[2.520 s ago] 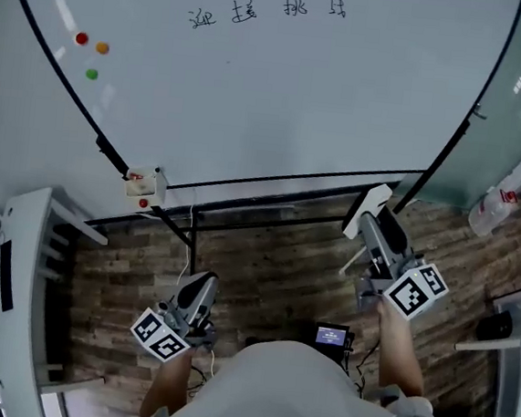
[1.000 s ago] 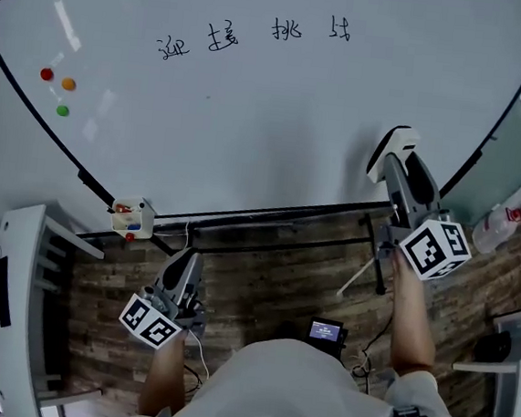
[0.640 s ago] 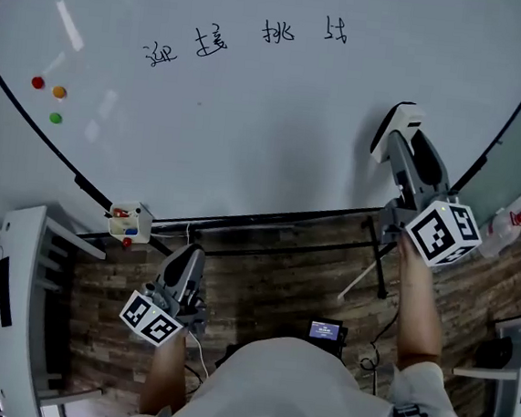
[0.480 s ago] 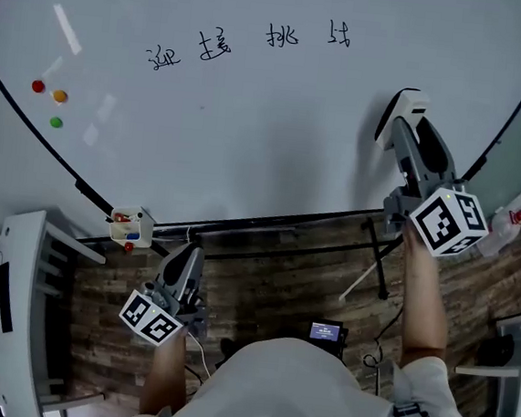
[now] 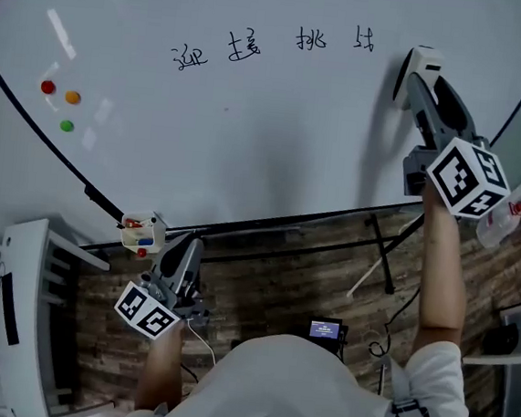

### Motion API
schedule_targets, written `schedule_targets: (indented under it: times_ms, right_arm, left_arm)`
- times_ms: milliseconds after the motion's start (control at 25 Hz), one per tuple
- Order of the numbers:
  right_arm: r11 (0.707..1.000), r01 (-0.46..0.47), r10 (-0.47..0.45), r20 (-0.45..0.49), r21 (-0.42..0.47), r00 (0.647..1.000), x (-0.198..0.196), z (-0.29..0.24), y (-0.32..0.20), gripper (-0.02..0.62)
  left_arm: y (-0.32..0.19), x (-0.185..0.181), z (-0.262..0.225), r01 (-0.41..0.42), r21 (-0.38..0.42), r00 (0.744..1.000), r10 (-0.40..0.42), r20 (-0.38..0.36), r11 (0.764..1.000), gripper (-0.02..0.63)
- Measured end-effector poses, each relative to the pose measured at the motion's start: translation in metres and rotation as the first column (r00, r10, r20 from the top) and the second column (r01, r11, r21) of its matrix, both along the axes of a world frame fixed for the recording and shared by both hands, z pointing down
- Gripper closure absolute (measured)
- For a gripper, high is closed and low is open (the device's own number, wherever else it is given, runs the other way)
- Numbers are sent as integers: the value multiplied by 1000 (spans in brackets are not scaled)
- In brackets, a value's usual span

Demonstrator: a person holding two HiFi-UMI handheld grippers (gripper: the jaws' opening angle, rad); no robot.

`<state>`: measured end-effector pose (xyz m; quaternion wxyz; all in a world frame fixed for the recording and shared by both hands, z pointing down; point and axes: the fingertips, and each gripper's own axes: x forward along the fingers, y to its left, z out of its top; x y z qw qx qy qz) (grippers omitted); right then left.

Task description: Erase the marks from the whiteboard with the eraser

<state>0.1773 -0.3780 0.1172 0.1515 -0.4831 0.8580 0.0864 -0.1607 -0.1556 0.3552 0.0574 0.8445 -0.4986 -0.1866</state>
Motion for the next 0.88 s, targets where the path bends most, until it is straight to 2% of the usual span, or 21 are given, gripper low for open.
schedule_targets:
  times_ms: [440, 680, 880]
  right_arm:
    - [994, -104, 101, -73, -37, 992, -12, -15, -19, 356]
    - [981, -181, 176, -76, -63, 981, 13, -25, -28, 356]
    - [975, -204, 198, -66, -94, 978, 25, -27, -42, 356]
  left_arm:
    - [-5, -21, -9, -12, 24, 1000, 12, 17, 1000, 591]
    - [-5, -26, -11, -17, 29, 1000, 17, 15, 999, 591]
    - [-5, -26, -9, -24, 28, 1000, 24, 10, 999, 591]
